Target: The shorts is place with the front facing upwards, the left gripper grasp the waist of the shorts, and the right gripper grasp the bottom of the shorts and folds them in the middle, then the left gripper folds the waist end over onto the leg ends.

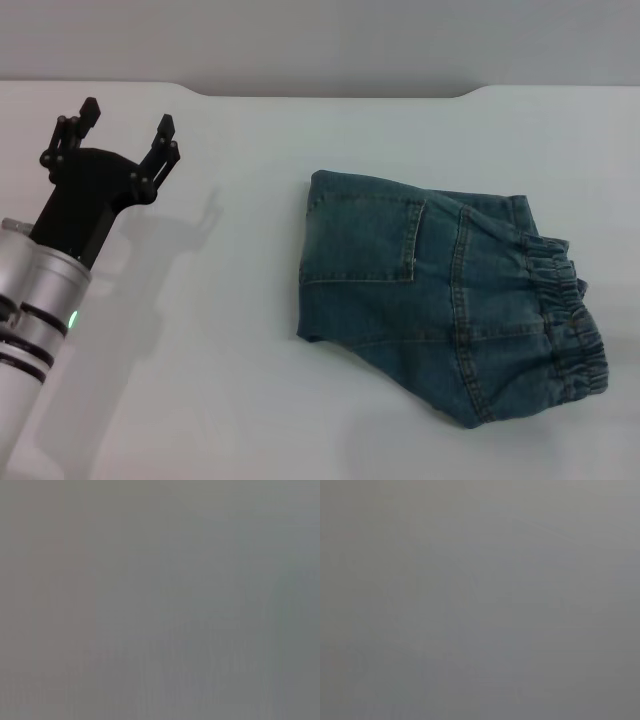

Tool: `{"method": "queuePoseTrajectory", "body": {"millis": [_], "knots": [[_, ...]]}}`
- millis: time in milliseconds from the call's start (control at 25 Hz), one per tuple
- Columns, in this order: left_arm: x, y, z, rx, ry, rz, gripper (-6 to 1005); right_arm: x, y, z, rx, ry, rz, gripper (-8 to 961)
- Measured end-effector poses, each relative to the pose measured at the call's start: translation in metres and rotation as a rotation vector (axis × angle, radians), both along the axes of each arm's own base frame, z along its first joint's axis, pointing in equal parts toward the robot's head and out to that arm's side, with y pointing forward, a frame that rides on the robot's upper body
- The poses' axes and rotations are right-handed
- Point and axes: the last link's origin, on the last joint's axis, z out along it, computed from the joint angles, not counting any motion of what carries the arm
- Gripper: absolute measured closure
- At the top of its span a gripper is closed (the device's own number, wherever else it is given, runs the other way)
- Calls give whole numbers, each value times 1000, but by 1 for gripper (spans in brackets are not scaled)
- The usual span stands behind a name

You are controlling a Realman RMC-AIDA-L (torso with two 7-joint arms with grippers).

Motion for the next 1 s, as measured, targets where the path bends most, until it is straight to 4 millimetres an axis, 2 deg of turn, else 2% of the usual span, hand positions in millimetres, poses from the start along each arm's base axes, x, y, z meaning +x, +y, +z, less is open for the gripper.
{"method": "queuePoseTrajectory", "body": {"millis": [240,680,1000], "knots": [[-2,-6,-2,-3,-3,2,156,1,-1,1,0,-6,-2,297],[1,-3,-4,-15,4,-10,155,5,12,-3,-46,-7,-25,297],[2,-6,-6,-21,0,-18,155,4,11,-3,-41,-2,-19,296]]}}
